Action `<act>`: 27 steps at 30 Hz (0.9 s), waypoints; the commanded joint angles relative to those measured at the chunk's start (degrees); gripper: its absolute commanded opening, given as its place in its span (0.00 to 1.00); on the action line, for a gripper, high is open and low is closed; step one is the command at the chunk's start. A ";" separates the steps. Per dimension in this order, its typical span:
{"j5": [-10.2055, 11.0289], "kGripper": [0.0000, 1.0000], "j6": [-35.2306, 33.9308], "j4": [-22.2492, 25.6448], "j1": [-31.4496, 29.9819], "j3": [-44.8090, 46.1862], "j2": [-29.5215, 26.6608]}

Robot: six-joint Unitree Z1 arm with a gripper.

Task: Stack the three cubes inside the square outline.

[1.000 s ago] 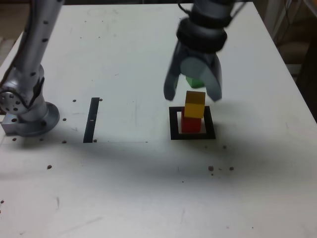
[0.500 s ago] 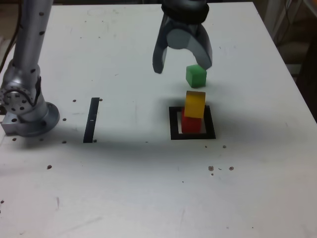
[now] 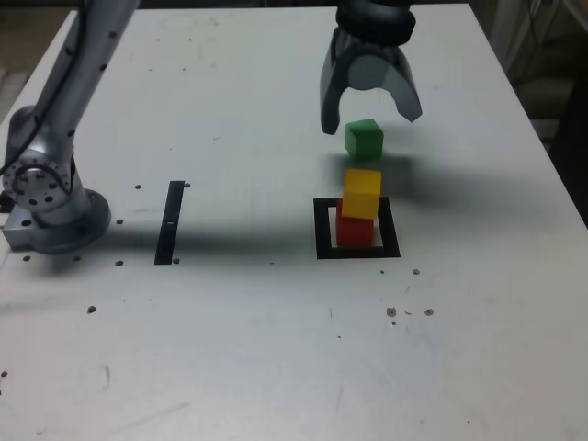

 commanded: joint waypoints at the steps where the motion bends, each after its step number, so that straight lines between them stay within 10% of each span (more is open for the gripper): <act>1: -0.63 0.99 -0.47 0.41 0.91 -1.46 1.89; 13: -2.69 0.90 -0.80 2.31 3.52 -6.44 8.96; 23: -2.33 0.34 -1.59 3.49 3.95 -9.21 11.23; 27: -2.08 0.29 -1.44 3.03 3.83 -9.29 11.20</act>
